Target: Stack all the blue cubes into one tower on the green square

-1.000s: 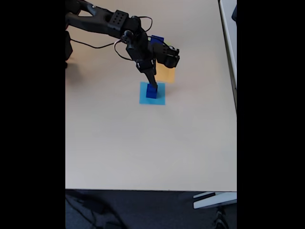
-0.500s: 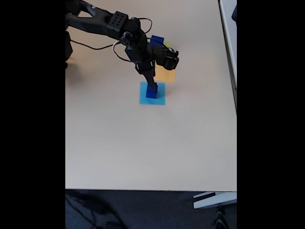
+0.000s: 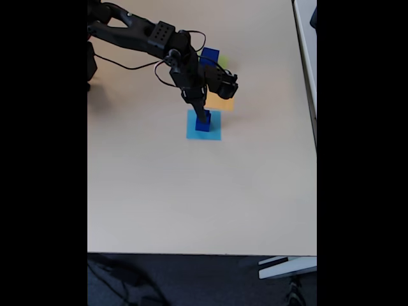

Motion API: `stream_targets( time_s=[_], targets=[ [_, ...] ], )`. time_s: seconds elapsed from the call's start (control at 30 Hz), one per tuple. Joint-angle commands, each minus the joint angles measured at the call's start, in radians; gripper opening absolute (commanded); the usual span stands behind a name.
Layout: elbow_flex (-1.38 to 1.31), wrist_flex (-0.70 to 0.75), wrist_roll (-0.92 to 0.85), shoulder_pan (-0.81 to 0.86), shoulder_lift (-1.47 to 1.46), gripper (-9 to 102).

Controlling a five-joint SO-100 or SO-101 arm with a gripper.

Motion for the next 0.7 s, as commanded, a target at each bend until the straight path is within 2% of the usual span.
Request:
stream_targets(
  time_s=[0.0, 0.67],
  targets=[
    [-0.072, -0.006, -0.008, 0.006, 0.017, 26],
    [-0.092, 0.005, -0.043, 0.018, 0.018, 21]
  ],
)
